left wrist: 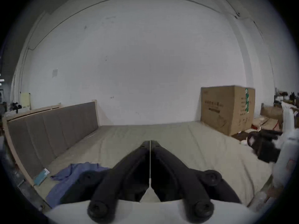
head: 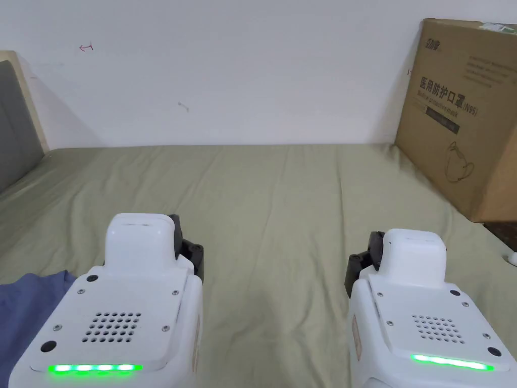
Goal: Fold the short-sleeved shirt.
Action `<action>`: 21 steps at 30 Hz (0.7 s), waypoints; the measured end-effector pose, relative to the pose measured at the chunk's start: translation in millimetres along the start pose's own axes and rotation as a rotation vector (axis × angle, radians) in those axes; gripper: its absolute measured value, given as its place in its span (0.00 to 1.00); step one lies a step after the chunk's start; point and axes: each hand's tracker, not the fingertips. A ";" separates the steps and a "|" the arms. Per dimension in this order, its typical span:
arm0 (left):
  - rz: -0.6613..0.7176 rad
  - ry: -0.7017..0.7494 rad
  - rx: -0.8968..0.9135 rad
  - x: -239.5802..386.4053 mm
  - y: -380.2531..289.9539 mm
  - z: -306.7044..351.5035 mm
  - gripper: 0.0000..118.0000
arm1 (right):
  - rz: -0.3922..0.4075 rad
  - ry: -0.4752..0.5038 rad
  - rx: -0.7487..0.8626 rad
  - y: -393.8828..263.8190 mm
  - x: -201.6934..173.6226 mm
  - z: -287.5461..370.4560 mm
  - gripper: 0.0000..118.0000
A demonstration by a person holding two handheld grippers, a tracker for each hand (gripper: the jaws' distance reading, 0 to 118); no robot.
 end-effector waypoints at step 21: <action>0.037 0.192 -0.025 -79.2 21.8 33.7 0.00 | 0.085 0.274 -0.040 14.9 -74.6 -4.0 0.00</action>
